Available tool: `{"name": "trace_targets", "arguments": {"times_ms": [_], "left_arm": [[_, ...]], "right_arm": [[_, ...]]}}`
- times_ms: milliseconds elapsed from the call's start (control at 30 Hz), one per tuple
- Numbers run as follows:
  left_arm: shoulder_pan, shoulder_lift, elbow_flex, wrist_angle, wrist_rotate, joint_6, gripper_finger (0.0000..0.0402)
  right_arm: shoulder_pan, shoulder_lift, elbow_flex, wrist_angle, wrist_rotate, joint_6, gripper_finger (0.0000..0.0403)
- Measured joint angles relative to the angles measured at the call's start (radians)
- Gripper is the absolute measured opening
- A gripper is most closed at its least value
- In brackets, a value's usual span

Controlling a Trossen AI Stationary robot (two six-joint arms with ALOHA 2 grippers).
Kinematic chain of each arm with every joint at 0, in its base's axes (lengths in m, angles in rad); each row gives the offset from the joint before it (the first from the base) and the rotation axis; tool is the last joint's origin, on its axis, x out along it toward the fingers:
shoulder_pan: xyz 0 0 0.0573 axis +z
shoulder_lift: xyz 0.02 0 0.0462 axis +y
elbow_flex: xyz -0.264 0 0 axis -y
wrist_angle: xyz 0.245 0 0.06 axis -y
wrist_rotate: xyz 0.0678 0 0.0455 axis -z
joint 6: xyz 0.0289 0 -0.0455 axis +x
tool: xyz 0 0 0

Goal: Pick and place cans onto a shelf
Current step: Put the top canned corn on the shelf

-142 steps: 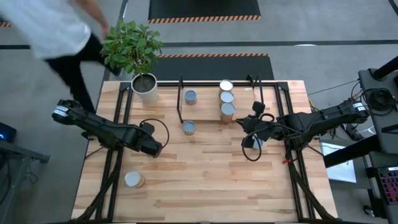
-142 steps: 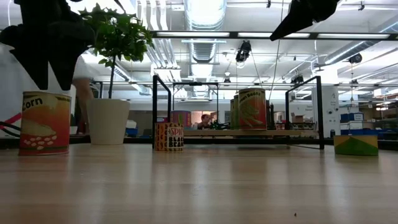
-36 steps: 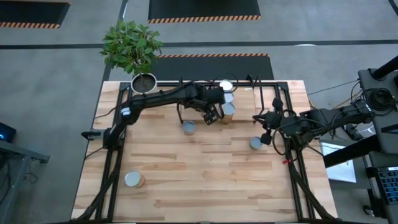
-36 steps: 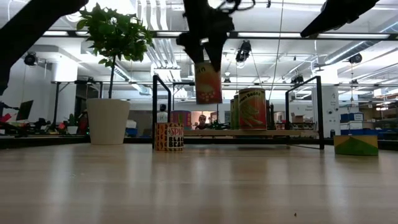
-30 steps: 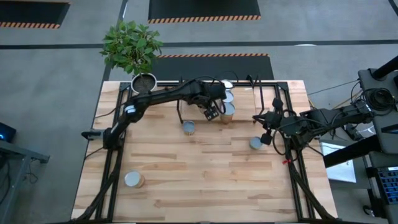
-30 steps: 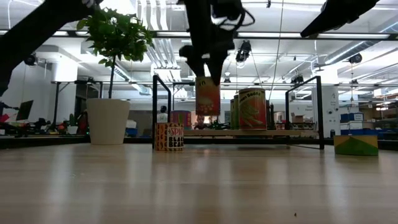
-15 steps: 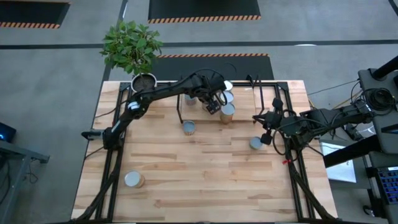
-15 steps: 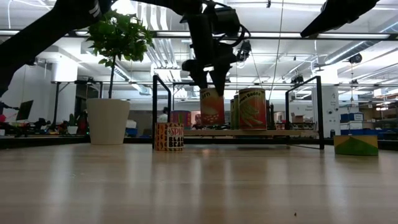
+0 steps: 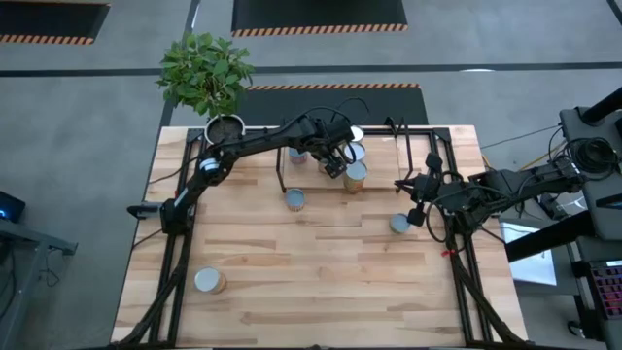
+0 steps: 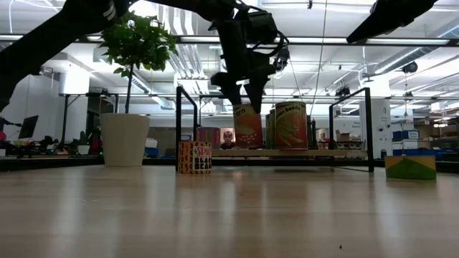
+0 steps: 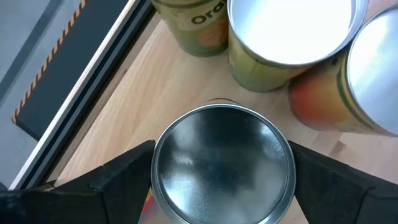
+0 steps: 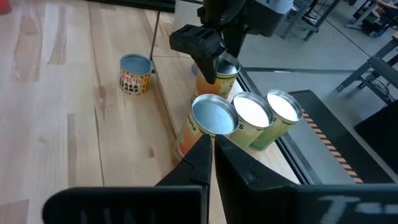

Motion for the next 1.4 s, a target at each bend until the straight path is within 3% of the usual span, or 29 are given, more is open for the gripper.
{"name": "trace_targets", "arguments": {"times_ms": [733,833,1033,1200,1400], "left_arm": [[0.001,-0.006,0.031,-0.038,0.026,0.013,0.0339],[-0.008,-0.011,0.09,-0.082,0.026,0.044,0.0339],[-0.034,-0.052,0.075,-0.099,0.024,0.144,0.0331],[-0.051,-0.052,0.072,-0.098,0.059,0.306,0.0266],[-0.023,-0.049,0.066,-0.097,0.061,0.358,0.01]], "right_arm": [[0.0,0.0,0.0,-0.007,0.0,-0.001,0.0009],[0.0,0.0,0.0,-0.007,0.0,-0.001,0.0009],[0.0,0.0,0.0,-0.007,0.0,-0.001,0.0009],[0.0,0.0,-0.002,-0.007,0.0,0.0,0.0009],[0.0,0.0,-0.004,-0.008,0.0,0.006,0.0009]]}}
